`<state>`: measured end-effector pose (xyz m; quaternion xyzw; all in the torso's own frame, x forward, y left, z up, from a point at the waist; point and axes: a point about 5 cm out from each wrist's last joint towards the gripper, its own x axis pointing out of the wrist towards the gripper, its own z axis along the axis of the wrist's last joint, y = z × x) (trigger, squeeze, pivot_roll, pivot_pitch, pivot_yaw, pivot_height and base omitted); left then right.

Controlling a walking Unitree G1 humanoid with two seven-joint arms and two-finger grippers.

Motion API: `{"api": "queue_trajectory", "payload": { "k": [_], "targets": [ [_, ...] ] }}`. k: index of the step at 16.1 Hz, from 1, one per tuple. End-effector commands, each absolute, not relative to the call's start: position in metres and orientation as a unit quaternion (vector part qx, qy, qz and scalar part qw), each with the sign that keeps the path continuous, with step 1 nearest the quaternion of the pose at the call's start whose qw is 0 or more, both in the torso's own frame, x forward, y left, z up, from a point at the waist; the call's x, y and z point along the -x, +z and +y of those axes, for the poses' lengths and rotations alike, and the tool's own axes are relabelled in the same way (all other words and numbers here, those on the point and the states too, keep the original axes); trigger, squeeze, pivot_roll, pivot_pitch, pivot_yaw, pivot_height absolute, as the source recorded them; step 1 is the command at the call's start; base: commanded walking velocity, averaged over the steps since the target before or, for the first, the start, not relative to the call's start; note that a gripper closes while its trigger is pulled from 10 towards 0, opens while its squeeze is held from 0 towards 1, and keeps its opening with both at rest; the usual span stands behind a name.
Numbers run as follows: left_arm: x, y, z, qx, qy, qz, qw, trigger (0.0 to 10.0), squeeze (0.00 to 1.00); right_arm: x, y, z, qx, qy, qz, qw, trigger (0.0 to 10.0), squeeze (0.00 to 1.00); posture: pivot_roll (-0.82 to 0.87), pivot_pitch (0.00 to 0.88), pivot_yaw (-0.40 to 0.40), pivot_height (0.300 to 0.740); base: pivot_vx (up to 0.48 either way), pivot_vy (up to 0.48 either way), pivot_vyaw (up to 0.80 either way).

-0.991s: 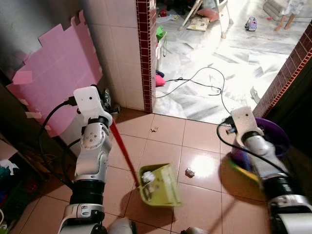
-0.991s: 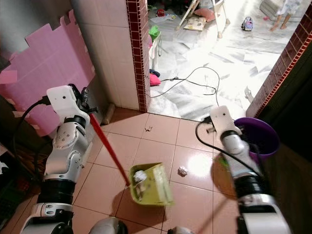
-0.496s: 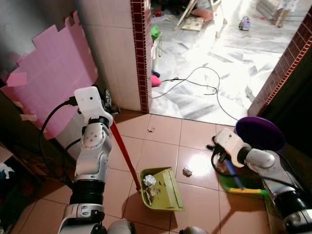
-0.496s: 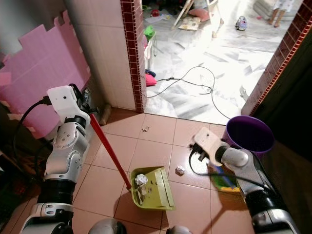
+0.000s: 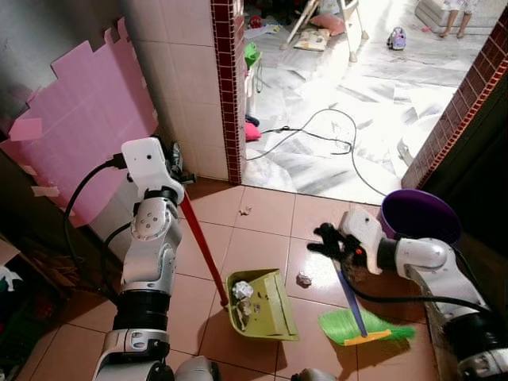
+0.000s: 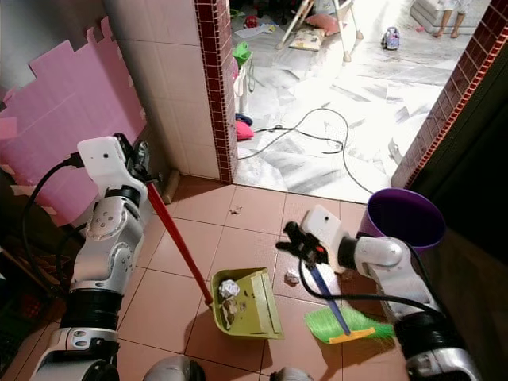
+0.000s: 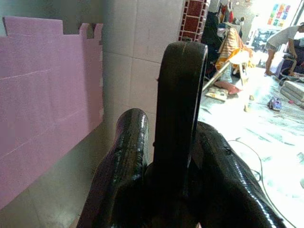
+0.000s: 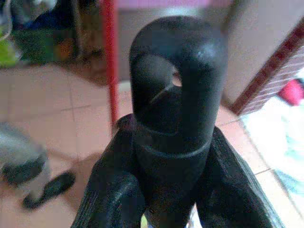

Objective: Sweep floor

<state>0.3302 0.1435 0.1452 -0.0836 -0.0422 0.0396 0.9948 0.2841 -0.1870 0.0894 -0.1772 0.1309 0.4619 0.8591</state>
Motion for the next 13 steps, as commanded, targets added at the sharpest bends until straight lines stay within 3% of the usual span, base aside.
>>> {"api": "queue_trajectory", "payload": {
  "k": [1,3,8,13],
  "targets": [
    [-0.335,0.163,0.141,0.088,0.03,-0.075,0.993,10.0,0.0,-0.294,0.098,-0.181,0.151,0.429,0.084,0.887,10.0,0.0,-0.1,0.0,0.048,0.74,0.0,0.0,0.0],
    [-0.335,0.163,0.141,0.089,0.03,-0.075,0.993,10.0,0.0,-0.303,0.105,-0.168,0.11,0.389,0.034,0.914,10.0,0.0,-0.1,0.0,0.049,0.74,0.0,0.0,0.0],
    [-0.336,0.165,0.137,0.091,0.027,-0.078,0.992,10.0,0.0,-0.318,0.124,-0.135,0.071,0.327,-0.063,0.94,10.0,0.0,-0.1,0.0,0.047,0.74,0.0,0.0,0.0],
    [-0.332,0.163,0.139,0.094,0.029,-0.083,0.992,10.0,0.0,-0.318,0.146,-0.145,0.1,0.264,-0.119,0.952,10.0,0.0,-0.1,0.0,0.04,0.74,0.0,0.0,0.0]
  ]
}}
